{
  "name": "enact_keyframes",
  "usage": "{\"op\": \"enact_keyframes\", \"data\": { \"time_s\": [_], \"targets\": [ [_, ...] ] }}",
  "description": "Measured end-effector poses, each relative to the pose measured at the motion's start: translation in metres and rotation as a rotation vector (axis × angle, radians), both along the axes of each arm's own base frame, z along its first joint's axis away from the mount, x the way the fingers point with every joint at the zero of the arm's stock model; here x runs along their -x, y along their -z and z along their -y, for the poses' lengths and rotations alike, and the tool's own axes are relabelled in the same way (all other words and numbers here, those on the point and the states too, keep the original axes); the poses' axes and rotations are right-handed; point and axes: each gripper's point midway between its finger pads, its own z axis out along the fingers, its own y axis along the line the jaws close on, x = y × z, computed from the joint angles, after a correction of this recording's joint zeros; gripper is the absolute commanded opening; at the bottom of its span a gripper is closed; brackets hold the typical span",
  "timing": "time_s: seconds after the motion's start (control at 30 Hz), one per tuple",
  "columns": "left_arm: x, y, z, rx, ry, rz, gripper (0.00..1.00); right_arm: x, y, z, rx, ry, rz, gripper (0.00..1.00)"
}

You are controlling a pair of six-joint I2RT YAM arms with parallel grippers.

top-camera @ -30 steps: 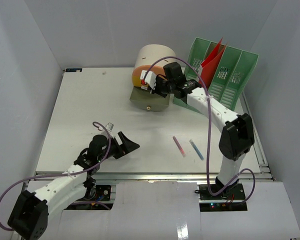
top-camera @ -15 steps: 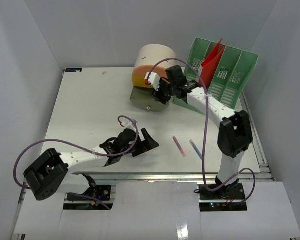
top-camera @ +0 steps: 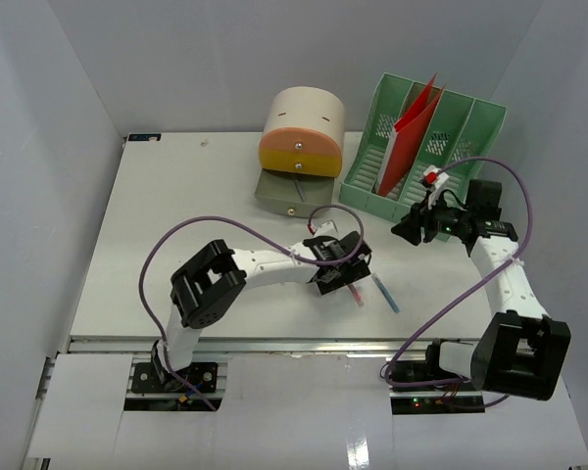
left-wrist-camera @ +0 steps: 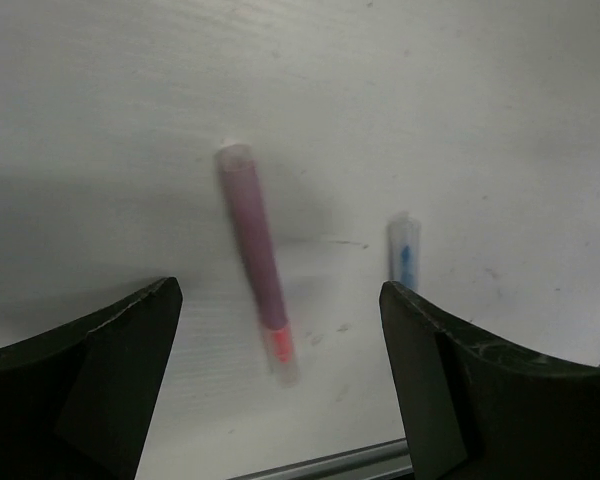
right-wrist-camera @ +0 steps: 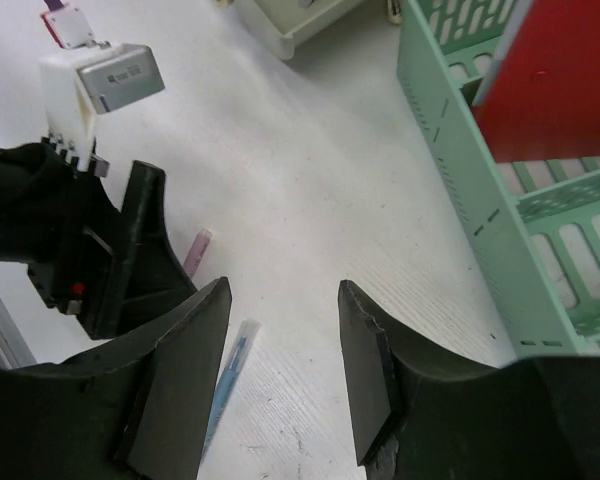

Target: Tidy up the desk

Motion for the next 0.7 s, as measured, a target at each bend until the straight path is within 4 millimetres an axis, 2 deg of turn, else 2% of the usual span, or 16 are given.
{"op": "enact_keyframes", "data": {
  "time_s": [0.07, 0.13, 0.27, 0.5, 0.7],
  "targets": [
    [-0.005, -0.004, 0.009, -0.031, -0.012, -0.012, 0.88, 0.002, -0.007, 0.01, -0.023, 0.029, 0.011, 0.54],
    [-0.005, -0.002, 0.011, -0.074, -0.016, -0.034, 0.85, 0.004, -0.017, 0.011, -0.047, 0.025, 0.036, 0.54],
    [-0.004, 0.009, 0.012, -0.137, -0.01, -0.071, 0.71, 0.01, -0.027, 0.009, -0.088, 0.007, 0.052, 0.54],
    [0.004, 0.018, 0.003, -0.205, 0.022, -0.11, 0.23, 0.016, -0.03, 0.012, -0.128, 0.004, 0.05, 0.54],
    [0.007, 0.02, 0.0, -0.223, 0.046, -0.118, 0.19, 0.02, -0.037, 0.011, -0.146, -0.01, 0.067, 0.54]
  ]
}}
